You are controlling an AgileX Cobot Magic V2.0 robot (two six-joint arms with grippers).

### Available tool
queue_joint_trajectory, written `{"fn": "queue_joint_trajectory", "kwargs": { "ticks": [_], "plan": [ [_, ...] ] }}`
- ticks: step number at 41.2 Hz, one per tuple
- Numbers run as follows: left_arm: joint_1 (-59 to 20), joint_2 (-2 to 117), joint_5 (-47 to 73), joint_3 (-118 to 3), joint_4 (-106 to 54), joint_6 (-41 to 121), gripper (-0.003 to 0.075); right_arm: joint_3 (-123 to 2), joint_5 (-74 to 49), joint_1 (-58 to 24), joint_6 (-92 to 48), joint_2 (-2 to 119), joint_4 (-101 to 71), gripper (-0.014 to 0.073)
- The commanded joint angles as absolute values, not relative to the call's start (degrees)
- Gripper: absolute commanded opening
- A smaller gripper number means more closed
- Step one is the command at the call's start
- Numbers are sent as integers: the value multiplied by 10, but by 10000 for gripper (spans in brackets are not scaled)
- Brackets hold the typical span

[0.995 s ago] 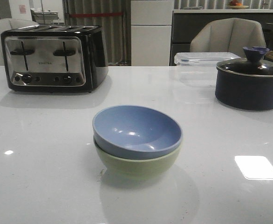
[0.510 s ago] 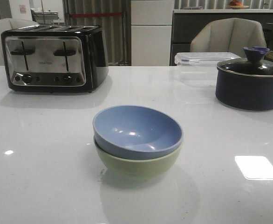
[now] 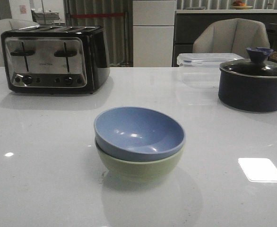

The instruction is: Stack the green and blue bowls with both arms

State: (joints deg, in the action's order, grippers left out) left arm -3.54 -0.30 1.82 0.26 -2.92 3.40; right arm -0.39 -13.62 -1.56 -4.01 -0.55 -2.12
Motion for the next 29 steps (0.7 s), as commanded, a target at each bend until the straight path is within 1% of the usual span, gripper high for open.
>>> {"fn": "queue_joint_trajectory", "kwargs": {
  "ticks": [1, 3, 21, 29],
  "plan": [
    [-37, -13, -36, 6, -30, 29, 98, 0, -44, -8, -42, -17, -15, 36],
    [-37, -13, -36, 6, -30, 29, 98, 14, -17, -8, -42, -17, -15, 36],
    [-37, -13, -36, 6, -30, 29, 98, 13, 9, -8, -41, -17, -26, 36],
    [-37, -13, -36, 6, -30, 29, 98, 13, 33, -8, 38, -17, 0, 36]
  ]
}}
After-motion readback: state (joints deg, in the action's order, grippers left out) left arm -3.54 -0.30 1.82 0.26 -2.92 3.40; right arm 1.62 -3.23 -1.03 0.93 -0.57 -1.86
